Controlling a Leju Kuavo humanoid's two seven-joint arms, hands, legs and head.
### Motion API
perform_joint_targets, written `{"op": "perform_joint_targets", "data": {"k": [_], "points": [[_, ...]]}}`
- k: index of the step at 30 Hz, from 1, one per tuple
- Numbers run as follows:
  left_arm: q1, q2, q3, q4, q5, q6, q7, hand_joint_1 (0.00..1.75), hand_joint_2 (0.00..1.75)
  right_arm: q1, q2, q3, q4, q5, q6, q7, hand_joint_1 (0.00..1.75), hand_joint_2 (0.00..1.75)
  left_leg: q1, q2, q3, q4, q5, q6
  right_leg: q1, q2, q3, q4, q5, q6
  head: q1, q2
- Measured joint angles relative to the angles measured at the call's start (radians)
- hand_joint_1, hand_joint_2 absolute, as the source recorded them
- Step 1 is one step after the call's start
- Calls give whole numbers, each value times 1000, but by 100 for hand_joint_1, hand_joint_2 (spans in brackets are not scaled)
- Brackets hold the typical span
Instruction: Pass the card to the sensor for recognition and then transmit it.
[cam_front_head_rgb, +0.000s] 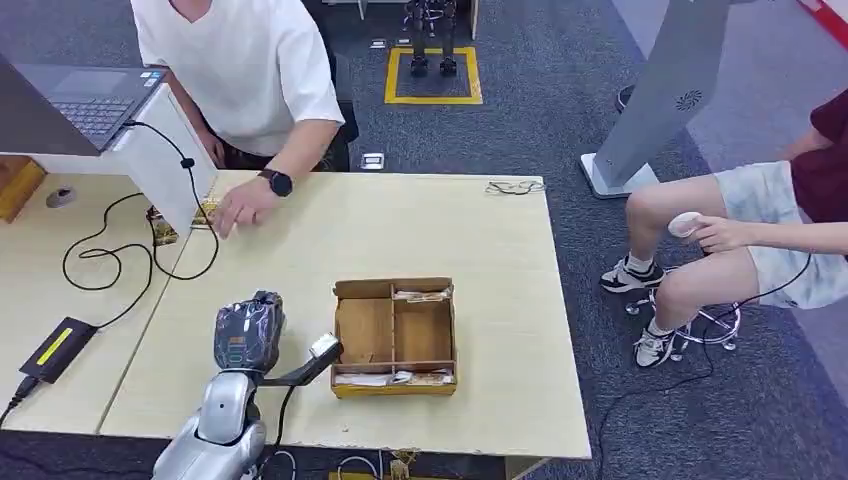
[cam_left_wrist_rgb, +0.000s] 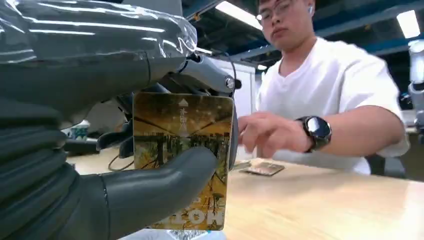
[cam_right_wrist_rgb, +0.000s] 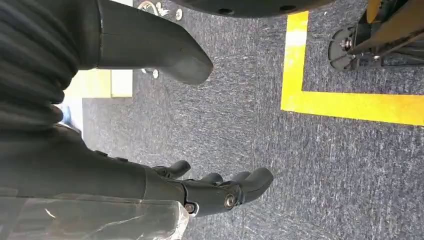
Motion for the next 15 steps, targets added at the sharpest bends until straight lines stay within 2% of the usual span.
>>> {"op": "perform_joint_targets", "data": {"k": [4, 15], "points": [[-2, 16, 0, 0, 0, 4, 27, 175, 175, -1, -2, 3, 1, 0, 0, 0, 0, 175, 0, 0, -1, 0, 0, 0, 0, 1, -1, 0, 0, 0, 0, 0], [-1, 41, 0, -4, 0, 26, 44, 175, 175, -1, -2, 6, 1, 0, 0, -2, 0, 175, 0, 1, -3, 0, 0, 0, 0, 1, -3, 0, 0, 0, 0, 0]]}}
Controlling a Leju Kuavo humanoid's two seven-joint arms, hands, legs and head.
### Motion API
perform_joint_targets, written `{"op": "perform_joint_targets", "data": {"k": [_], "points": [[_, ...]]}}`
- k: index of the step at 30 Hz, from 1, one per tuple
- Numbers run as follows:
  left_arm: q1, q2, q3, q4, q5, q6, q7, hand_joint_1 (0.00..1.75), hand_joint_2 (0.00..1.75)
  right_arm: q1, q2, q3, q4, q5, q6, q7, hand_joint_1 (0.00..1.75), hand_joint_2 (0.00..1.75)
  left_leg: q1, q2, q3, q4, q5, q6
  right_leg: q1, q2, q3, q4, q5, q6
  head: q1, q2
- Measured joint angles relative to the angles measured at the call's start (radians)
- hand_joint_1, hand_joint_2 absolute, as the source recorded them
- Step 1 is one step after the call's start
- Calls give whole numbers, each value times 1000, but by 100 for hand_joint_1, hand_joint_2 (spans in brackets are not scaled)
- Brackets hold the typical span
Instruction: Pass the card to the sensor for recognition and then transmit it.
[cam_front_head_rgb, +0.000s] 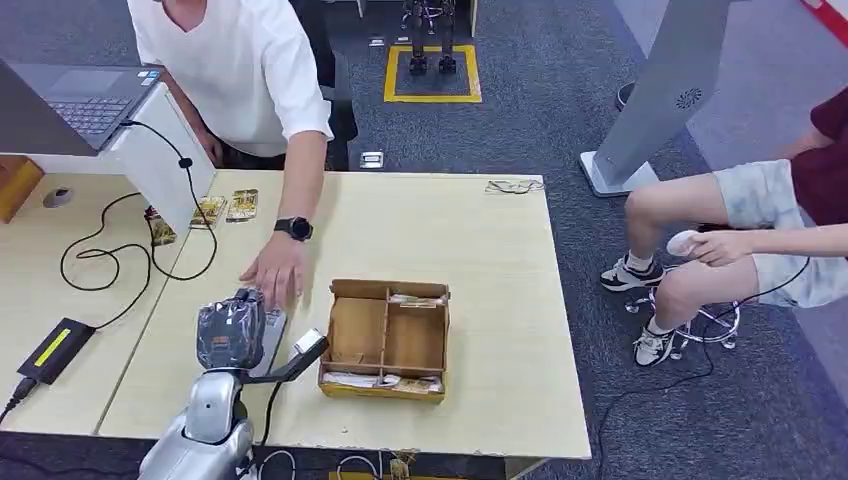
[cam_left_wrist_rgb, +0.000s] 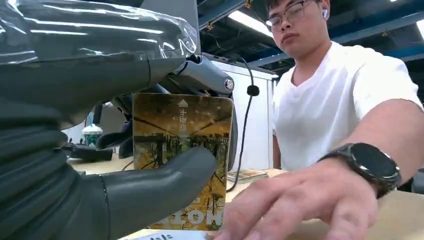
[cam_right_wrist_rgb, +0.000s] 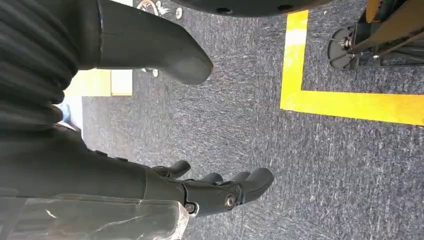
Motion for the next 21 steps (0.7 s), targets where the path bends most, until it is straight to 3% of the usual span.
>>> {"op": "perform_joint_targets", "data": {"k": [6, 9, 15, 18, 21], "points": [[5, 16, 0, -24, 0, 0, 2, 175, 175, 0, -2, 1, 2, 0, 0, -4, 0, 175, 0, 0, 0, 0, 0, 0, 0, 0, 0, 0, 0, 0, 0, 0], [4, 24, 0, -12, 0, -11, 33, 175, 175, -1, -2, 2, 2, 1, 0, 2, 0, 175, 0, 0, -1, 0, 0, 0, 0, 0, -1, 0, 0, 0, 0, 0], [-14, 41, 0, 42, 0, -119, 92, 175, 175, 0, -3, 6, 2, 6, 6, 12, 0, 175, 0, 0, -1, 0, 0, 0, 0, 0, 0, 0, 0, 0, 0, 0], [-32, 42, 0, 86, 0, -214, 94, 175, 175, 0, -5, 11, 2, 15, 12, 14, 0, 175, 0, 0, 0, 0, 0, 0, 0, 0, 0, 0, 0, 0, -1, 0], [-38, 46, 0, 112, 0, -230, 88, 175, 175, 1, -7, 14, 2, 15, 14, 14, 0, 175, 0, -1, 0, 0, 0, 0, 0, -2, 1, 0, 0, 0, 0, 0]]}}
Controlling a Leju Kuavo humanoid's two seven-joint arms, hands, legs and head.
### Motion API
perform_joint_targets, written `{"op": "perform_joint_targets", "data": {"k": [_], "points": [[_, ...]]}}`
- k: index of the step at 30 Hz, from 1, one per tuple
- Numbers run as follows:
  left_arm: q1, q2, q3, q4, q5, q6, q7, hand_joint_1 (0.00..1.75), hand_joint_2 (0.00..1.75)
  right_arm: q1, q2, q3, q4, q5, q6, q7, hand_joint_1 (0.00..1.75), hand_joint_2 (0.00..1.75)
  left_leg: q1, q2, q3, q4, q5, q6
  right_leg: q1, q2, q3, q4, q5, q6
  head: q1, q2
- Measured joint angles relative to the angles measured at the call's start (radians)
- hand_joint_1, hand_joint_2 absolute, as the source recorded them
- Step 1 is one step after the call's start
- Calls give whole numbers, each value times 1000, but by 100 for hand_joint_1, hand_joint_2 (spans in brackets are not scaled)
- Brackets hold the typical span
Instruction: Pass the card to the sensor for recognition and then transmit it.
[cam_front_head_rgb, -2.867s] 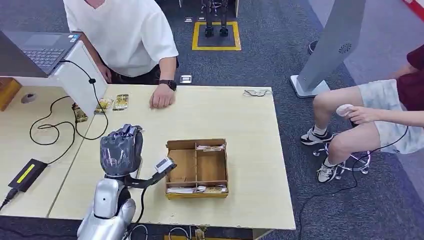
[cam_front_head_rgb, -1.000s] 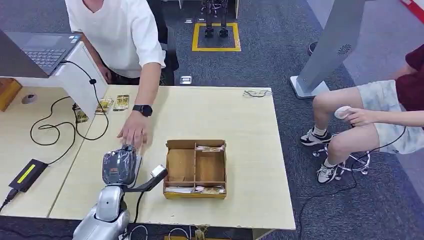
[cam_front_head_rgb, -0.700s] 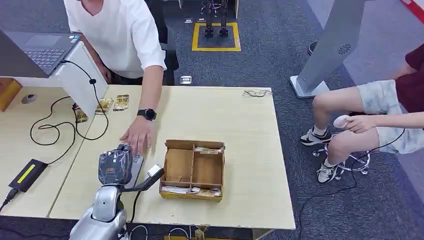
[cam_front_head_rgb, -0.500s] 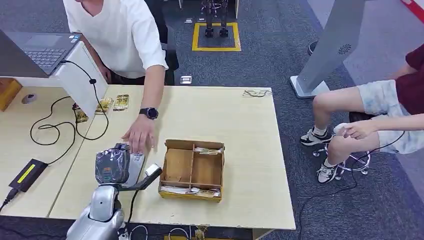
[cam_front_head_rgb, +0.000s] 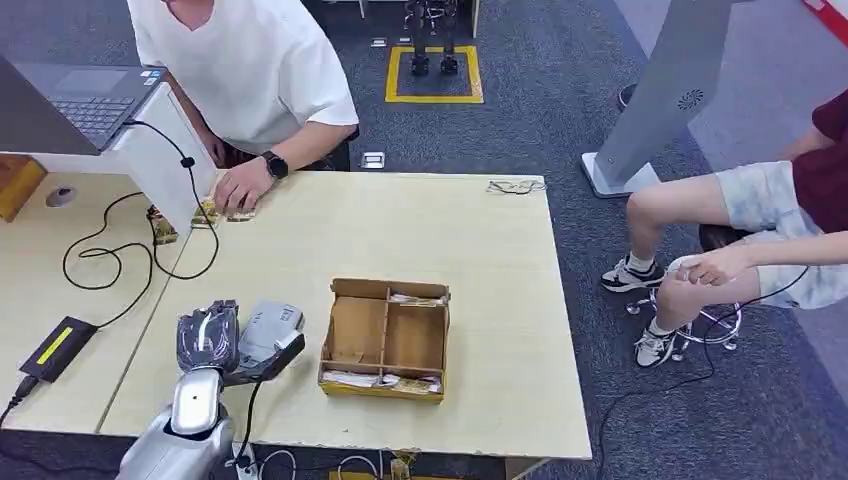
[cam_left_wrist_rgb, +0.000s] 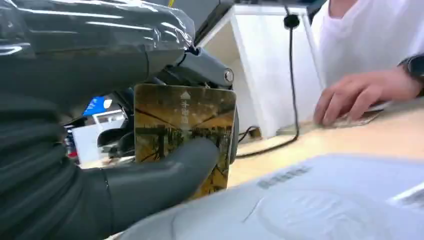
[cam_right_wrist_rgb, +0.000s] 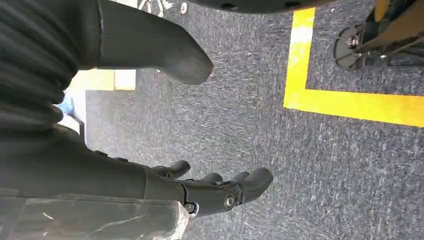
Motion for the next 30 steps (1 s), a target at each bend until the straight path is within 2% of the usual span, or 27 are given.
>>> {"op": "perform_joint_targets", "data": {"k": [3, 7, 21, 23, 25, 30], "points": [[-8, -2, 0, 23, 0, -62, -21, 175, 175, 0, -1, 5, 0, 0, 0, 3, 0, 175, 0, -1, 0, 0, 0, 0, 0, -1, 2, 0, 0, 0, 0, 0], [-27, -3, -2, 54, 0, -105, -37, 175, 175, -2, -1, 13, 0, 0, 1, 6, 0, 175, 0, -1, 3, 0, 0, 0, 0, -1, 5, 0, 0, 0, 0, 0], [-50, -8, -3, 94, 0, -89, -69, 175, 175, -2, -2, 35, 0, 0, 1, 14, 0, 175, 0, -1, 8, -1, 0, 0, 0, -1, 10, 0, 0, 0, 0, 0], [-50, -10, -3, 97, 0, -69, -69, 175, 175, -2, -2, 37, 0, 0, 2, 14, 0, 175, 0, -1, 8, -1, 0, 0, 0, -1, 10, 0, 0, 0, 0, 0], [-49, -12, -3, 100, 0, -22, -73, 175, 175, -1, -3, 37, 0, -1, 2, 13, 0, 175, 0, -1, 8, 0, 0, 0, 0, -1, 9, 0, 0, 0, 0, 0], [-37, -17, -2, 96, 1, 165, -121, 175, 175, -2, -4, 37, 0, -5, -2, 6, 0, 175, 0, -1, 5, 0, 0, 0, 0, -1, 6, 0, 0, 0, 0, 0]]}}
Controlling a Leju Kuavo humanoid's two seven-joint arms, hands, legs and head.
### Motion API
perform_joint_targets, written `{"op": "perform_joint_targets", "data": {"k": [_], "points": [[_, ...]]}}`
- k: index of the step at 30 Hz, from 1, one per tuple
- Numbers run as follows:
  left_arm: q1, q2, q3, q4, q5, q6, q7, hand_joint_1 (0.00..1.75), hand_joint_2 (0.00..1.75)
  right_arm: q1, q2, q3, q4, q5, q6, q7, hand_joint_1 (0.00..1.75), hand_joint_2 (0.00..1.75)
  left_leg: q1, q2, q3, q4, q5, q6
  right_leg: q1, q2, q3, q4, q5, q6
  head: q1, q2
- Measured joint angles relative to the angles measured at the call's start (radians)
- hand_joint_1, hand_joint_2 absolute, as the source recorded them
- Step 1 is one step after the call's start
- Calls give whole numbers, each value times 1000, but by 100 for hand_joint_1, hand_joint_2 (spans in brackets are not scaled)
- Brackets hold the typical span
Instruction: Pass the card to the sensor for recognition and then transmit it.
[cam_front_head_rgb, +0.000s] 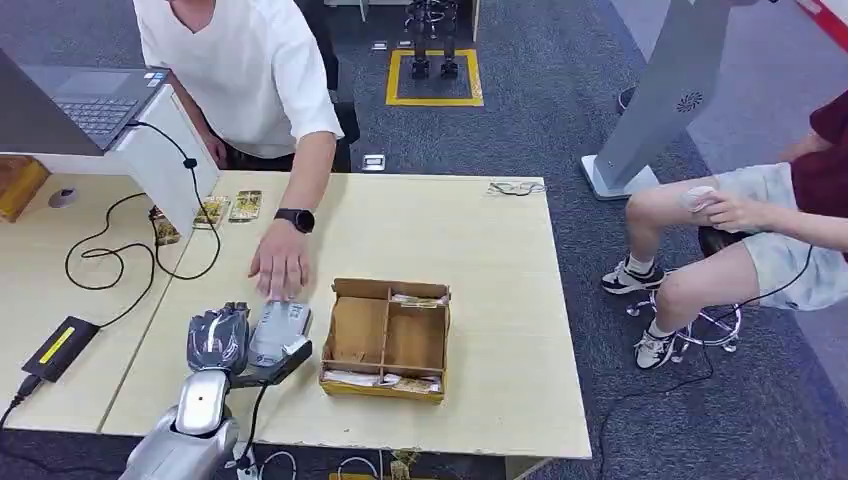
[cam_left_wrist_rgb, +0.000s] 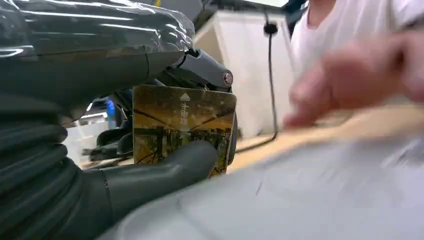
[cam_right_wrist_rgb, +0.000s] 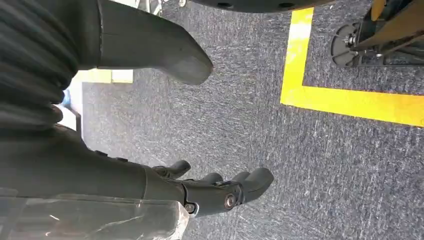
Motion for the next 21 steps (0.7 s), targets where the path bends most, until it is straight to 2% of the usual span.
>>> {"op": "perform_joint_targets", "data": {"k": [2, 7, 10, 14, 21], "points": [[1, -5, 3, -13, 0, 27, -12, 175, 175, 0, 0, 0, 0, 0, -2, 0, 0, 175, 0, 0, -1, 0, 0, 0, 0, 0, -1, 0, 0, 0, 0, 0], [10, -12, 7, -37, 1, 41, -41, 175, 175, 0, 0, 0, 0, 0, -2, -2, 0, 175, 0, 1, -3, 0, 0, 0, 0, 1, -5, 0, 0, 0, 0, 0], [21, -16, 14, -110, 3, 60, -98, 175, 175, 0, 0, 0, 1, -4, -3, -7, 0, 175, 0, 0, -7, 0, 0, 0, 0, 0, -8, 0, 0, 0, 0, 0], [19, -32, 14, -192, 3, 57, -131, 175, 175, -1, 0, 0, 2, -12, -8, -11, 0, 175, 0, 0, -8, 1, 0, 0, 0, 1, -8, 0, 0, 0, 0, 0], [12, -51, 13, -287, 3, 54, -136, 175, 175, -1, 0, 0, 6, -11, -8, -13, 0, 175, 0, 1, -8, 1, 0, 0, 0, 1, -9, 0, 0, 0, 0, 0]]}}
